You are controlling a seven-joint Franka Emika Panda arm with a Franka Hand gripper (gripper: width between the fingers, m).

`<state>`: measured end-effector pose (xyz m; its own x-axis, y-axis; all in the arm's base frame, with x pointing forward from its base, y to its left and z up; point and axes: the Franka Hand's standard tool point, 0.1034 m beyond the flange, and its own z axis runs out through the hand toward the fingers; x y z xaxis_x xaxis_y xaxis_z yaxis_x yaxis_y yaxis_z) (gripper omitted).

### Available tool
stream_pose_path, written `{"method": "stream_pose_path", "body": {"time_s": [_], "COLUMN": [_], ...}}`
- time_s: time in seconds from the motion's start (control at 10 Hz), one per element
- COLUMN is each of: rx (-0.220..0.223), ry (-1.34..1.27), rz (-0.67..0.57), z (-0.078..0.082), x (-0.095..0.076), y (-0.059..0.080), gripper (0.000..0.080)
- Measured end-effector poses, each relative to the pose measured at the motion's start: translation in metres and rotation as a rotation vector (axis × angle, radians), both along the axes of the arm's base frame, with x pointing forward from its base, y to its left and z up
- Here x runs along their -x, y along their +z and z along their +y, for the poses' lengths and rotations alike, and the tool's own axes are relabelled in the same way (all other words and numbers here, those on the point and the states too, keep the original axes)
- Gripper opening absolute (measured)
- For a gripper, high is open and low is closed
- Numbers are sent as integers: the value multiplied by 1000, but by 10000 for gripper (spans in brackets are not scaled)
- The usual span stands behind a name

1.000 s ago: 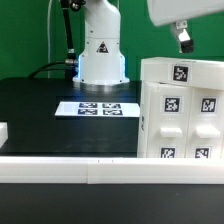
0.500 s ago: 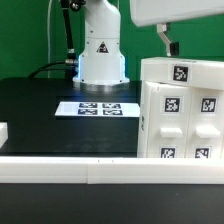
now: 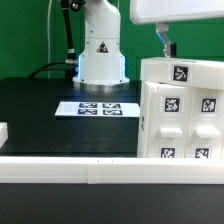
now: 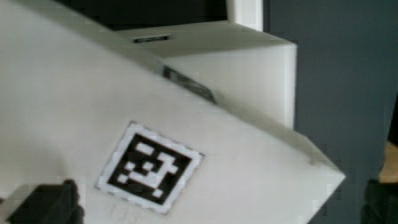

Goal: Assemble cabinet

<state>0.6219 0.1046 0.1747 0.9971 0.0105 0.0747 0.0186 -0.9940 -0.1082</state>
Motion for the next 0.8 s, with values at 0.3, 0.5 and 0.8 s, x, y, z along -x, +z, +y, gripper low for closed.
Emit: {"method": "stream_pose_path", "body": {"time_s": [0.3, 0.5, 0.8], "rx": [60, 86, 105], "ry": [324, 476, 682], "rz": [-24, -29, -27], "z": [-2, 0, -6], "x": [1, 2, 4], "y": [-2, -5, -10], "gripper": [797, 797, 797]}}
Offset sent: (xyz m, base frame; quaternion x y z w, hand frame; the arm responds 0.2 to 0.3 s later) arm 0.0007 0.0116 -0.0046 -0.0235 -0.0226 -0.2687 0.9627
